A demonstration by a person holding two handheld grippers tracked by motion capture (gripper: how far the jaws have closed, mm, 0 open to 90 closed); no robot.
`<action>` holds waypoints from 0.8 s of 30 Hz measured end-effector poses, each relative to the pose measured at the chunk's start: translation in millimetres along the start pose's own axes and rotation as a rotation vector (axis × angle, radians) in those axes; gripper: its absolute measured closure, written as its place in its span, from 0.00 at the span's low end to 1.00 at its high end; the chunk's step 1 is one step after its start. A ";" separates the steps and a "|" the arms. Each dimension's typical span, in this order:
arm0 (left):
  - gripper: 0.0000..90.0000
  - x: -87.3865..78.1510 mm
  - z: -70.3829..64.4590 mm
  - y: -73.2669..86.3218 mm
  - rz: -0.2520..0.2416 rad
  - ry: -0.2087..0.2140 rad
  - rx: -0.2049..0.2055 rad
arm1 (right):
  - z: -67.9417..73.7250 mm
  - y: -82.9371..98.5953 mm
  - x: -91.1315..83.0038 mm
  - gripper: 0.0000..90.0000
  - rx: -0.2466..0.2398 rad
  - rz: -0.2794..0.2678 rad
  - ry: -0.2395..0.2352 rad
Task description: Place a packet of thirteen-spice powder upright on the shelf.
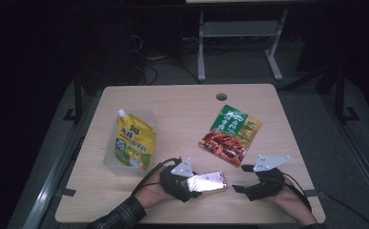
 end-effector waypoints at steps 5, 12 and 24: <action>0.35 -1.4 4.0 5.2 -0.013 0.033 0.007 | 4.8 -7.9 10.6 0.20 -0.055 0.004 -0.071; 0.25 -7.6 6.7 6.8 -0.025 0.005 -0.035 | 10.4 -21.8 27.1 0.19 -0.117 0.040 -0.118; 0.16 -31.2 -4.2 19.0 -0.019 -0.065 -0.067 | 8.2 -39.5 57.4 0.16 -0.224 0.140 -0.177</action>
Point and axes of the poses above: each handheld gripper's, and its own axes: x roughly forward along the jaws, y roughly out of its underside, z roughly to its left, the point moved 1 cm from there along x, roughly forward along the jaws, and after that the axes turned 1 degree about y, right-handed, at the moved point
